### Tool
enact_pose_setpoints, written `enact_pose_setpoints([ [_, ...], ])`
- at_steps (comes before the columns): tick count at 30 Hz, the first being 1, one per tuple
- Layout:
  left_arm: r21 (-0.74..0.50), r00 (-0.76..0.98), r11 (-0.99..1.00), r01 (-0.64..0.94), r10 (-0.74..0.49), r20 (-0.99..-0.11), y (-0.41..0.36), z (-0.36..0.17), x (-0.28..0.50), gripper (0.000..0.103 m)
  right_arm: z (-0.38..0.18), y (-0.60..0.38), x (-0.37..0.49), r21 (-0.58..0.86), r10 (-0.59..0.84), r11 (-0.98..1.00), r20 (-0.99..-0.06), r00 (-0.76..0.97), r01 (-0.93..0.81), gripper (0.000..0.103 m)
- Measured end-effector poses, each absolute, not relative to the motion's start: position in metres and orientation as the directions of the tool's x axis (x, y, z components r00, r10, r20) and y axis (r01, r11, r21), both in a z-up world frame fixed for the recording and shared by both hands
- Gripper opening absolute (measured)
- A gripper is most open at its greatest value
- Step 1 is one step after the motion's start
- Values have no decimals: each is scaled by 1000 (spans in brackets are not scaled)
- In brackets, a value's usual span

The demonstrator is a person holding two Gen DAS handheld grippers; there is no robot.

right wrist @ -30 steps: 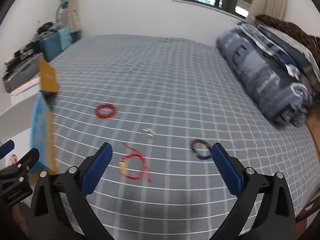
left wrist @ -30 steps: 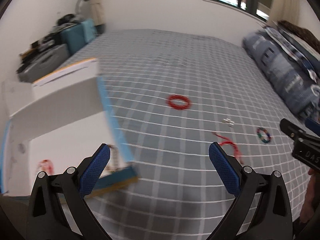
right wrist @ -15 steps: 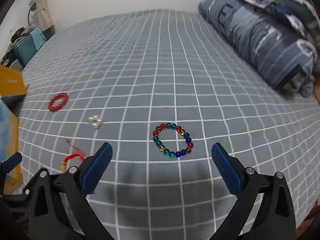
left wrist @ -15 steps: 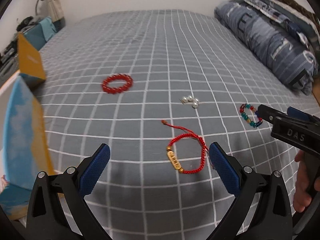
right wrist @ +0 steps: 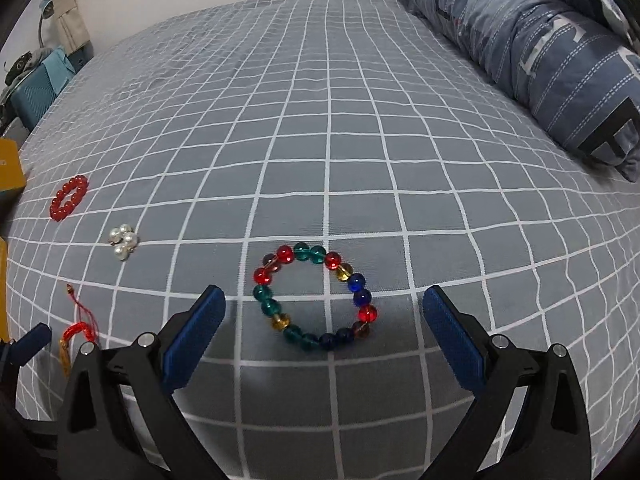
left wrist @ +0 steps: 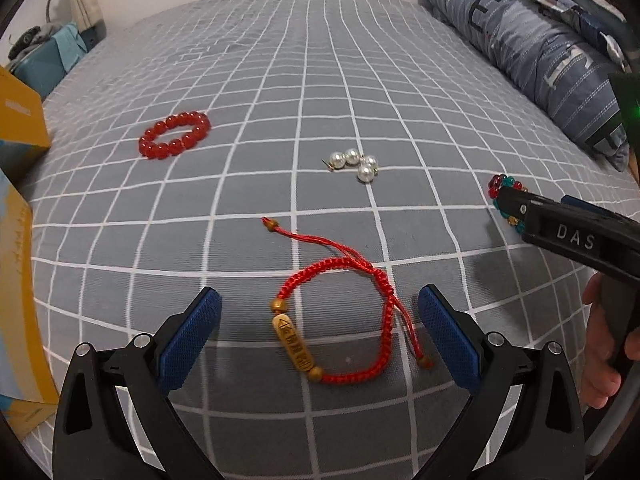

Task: Organize jewelry
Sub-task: 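Grasp the red cord bracelet with the left tool while the right tool grasps the multicolour bead bracelet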

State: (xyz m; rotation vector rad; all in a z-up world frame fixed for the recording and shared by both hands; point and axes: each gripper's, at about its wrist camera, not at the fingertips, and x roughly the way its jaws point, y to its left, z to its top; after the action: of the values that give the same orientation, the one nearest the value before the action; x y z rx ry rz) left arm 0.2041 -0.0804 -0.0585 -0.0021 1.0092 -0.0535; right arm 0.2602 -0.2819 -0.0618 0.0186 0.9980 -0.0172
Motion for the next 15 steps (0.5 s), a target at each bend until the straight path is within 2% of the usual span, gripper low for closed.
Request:
enact_pose_setpoints([
  [1,-25,532,999,46,-46,-846,-81,-60,204,97,-63,-283,262,7,-9,1000,-842,539,27,85],
  [8,-21,534,998,60,-50,-844,-83,-61,202,95,-69,-291,266,58,32,998,-851,525,32,76],
  [11,-26,536,999,43,-45,-843,-80,-61,201,87,-72,-289,267,67,44,997,-855,516,26,69],
  [15,-35,535,999,37,-49,-843,-77,-60,200,68,-75,-287,269,51,25,998,-855,518,38,60],
])
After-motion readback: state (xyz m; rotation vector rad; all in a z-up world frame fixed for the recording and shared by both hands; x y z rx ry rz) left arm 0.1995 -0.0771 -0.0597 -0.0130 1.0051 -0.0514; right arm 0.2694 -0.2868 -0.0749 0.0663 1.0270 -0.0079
